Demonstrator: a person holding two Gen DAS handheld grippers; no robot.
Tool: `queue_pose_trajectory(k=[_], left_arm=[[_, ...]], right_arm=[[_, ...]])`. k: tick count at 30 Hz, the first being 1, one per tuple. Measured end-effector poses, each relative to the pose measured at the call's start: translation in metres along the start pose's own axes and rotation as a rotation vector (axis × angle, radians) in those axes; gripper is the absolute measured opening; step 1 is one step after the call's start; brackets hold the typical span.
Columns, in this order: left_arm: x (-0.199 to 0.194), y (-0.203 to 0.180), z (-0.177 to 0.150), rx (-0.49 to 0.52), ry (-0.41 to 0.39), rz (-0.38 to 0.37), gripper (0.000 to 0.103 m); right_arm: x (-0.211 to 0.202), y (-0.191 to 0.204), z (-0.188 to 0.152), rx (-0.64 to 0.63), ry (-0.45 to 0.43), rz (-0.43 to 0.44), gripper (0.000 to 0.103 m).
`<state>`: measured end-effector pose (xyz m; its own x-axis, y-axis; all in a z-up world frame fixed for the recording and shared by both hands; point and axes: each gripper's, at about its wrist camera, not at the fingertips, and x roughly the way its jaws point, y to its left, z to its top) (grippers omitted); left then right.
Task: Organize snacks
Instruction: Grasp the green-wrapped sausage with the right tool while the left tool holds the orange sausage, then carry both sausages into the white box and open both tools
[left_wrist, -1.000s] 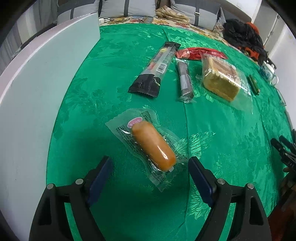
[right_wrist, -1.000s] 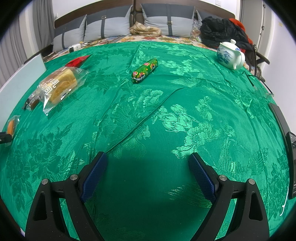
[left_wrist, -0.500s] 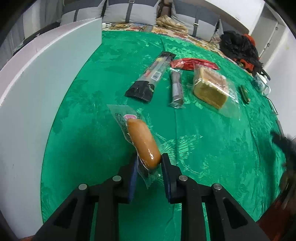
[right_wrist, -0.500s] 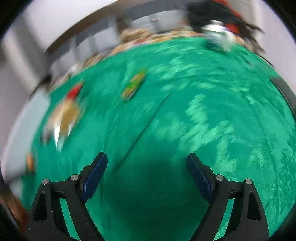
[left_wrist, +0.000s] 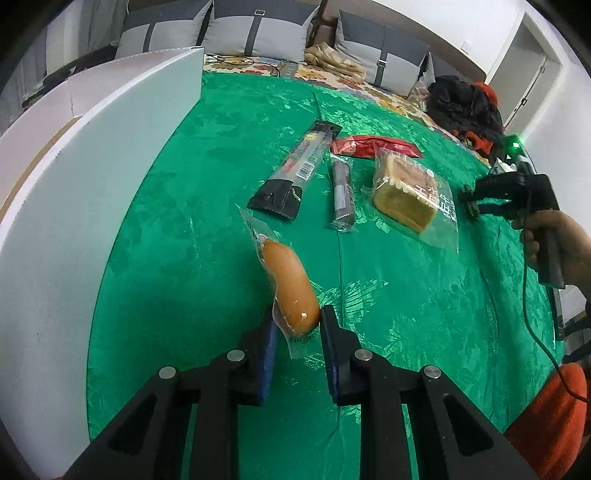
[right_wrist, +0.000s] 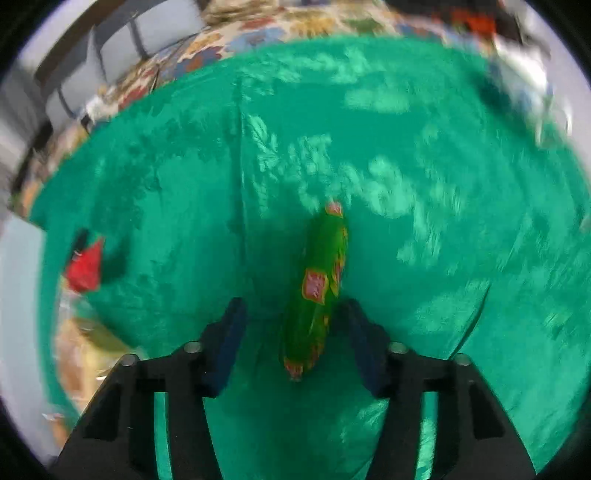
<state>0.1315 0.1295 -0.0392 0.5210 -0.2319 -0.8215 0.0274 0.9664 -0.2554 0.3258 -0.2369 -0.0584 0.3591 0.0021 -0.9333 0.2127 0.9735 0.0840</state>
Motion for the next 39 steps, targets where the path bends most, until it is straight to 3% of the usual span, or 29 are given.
queue_pose_trajectory(k=[2, 14, 25, 32, 39], left_arm=[[0.001, -0.001, 0.001, -0.007, 0.002, -0.013, 0.022], [-0.024, -0.017, 0.002, 0.004, -0.048, -0.086, 0.021], [-0.082, -0.012, 0.008, -0.021, -0.144, -0.146, 0.021], [-0.123, 0.009, 0.006, -0.050, -0.208, -0.151, 0.021], [-0.173, 0.067, 0.010, -0.119, -0.300, -0.098, 0.021]], right_arm=[[-0.003, 0.006, -0.002, -0.026, 0.004, -0.011, 0.024], [-0.070, -0.033, -0.048, 0.034, -0.068, 0.191, 0.024], [-0.118, -0.012, -0.075, -0.037, -0.122, 0.258, 0.024], [-0.155, 0.044, -0.086, -0.134, -0.149, 0.344, 0.024], [-0.194, 0.154, -0.098, -0.269, -0.156, 0.516, 0.024]])
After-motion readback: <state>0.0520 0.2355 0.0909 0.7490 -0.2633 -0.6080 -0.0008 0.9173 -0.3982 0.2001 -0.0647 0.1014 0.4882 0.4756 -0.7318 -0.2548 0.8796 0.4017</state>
